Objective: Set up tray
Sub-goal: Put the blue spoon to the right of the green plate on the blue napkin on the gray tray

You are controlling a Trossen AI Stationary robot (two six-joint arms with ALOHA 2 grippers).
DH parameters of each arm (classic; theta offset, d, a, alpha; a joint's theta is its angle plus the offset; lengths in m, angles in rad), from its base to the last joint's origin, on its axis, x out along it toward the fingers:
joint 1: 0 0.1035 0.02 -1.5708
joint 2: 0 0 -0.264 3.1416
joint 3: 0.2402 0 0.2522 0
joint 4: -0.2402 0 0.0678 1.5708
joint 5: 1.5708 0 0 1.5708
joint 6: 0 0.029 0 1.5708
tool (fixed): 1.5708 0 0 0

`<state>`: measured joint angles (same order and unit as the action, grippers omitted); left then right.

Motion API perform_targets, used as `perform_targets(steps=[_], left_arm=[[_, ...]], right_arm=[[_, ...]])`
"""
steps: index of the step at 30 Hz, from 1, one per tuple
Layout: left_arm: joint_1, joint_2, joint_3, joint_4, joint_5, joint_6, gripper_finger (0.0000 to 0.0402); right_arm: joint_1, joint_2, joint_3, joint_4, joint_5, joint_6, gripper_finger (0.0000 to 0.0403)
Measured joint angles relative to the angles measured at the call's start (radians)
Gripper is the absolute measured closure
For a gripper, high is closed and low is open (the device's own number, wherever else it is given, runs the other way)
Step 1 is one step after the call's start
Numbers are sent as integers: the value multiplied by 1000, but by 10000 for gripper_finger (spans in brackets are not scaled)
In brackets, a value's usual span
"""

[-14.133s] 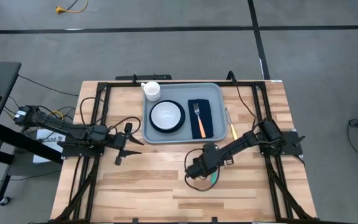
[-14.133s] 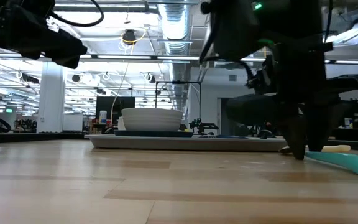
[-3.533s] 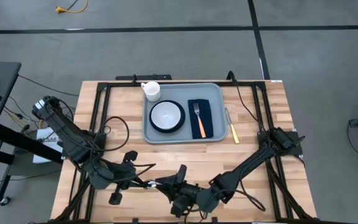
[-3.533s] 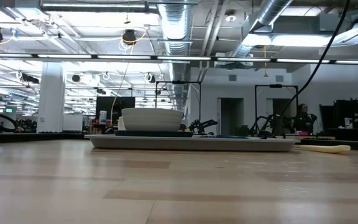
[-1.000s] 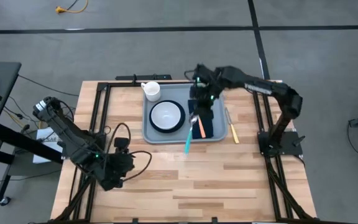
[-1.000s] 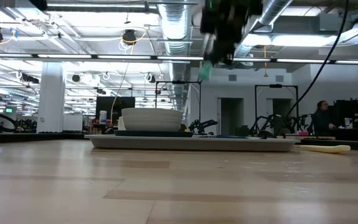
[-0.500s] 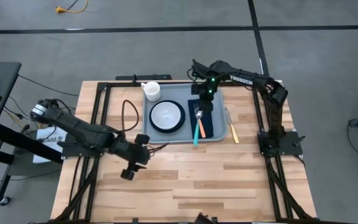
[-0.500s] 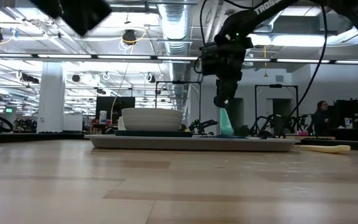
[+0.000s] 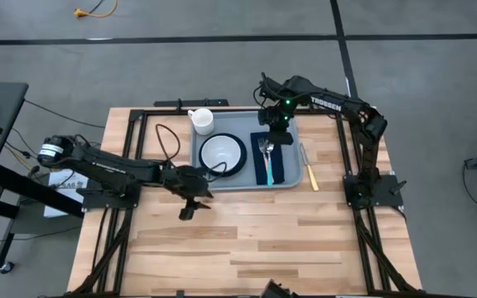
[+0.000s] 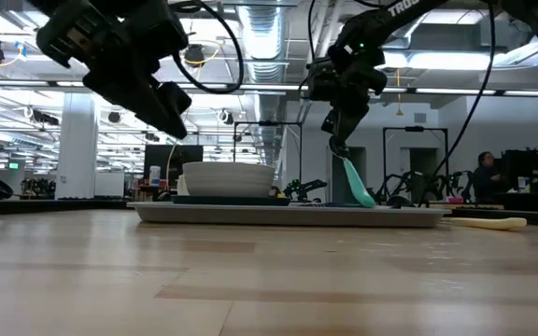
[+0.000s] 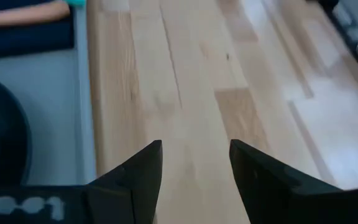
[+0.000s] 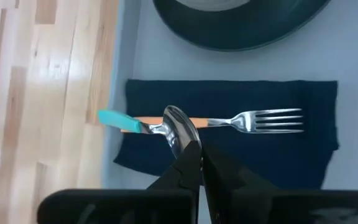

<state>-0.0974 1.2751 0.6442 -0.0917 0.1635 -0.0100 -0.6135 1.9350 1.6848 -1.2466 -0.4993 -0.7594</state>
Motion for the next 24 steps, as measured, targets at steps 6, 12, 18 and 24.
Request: perform_targets(steps=[6,12,18,24], left_arm=[[-32,0,-49,183,-9,-87,226],[-102,0,-49,230,-134,-146,226],[-134,-15,-50,224,-236,-135,226],[-104,-168,-50,70,-217,5,226]], right_arm=[[-2,0,20,-5,1,-68,403],[-2,0,22,1,0,-190,403],[-2,0,23,42,-45,-215,403],[-1,0,29,58,-80,-222,403]])
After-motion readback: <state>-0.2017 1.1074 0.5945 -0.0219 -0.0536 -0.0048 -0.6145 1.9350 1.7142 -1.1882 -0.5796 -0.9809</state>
